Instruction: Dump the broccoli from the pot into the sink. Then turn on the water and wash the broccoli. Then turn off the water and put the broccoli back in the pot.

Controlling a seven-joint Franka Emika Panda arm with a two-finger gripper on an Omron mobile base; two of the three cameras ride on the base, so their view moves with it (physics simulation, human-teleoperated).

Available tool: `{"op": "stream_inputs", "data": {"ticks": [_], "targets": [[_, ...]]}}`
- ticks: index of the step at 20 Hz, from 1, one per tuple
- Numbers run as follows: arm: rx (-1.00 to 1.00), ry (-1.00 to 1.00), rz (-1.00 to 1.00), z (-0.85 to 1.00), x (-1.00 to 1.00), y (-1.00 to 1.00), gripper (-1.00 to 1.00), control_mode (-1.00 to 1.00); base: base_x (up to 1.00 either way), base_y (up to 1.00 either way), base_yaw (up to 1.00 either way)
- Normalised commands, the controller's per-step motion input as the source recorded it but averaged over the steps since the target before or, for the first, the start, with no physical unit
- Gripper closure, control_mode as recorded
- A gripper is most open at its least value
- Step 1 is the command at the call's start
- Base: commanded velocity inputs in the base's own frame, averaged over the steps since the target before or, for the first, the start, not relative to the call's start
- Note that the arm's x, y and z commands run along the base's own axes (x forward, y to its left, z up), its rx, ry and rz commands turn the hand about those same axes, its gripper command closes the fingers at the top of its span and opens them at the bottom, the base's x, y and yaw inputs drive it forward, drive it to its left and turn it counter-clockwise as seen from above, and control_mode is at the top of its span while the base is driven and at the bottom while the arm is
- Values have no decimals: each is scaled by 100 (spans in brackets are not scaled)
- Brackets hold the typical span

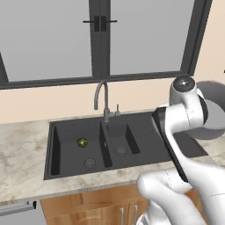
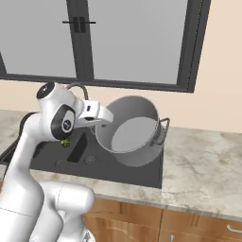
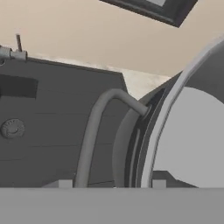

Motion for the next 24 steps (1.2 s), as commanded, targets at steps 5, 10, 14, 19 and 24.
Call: {"op": "stream_inputs", "data": {"ticks": [5,10,14,19,24], "targets": [[1,17,-4,-22,50,-89,100,-100,0,0,0],[0,17,0,-19,62,-66,100,-100,0,0,0],[2,11,0,-41,42,-75,100,-100,0,0,0],[11,10,0,-59,31,-73,100,-100,0,0,0],[10,6,0,-48,23,-75,100,-100,0,0,0]]}}
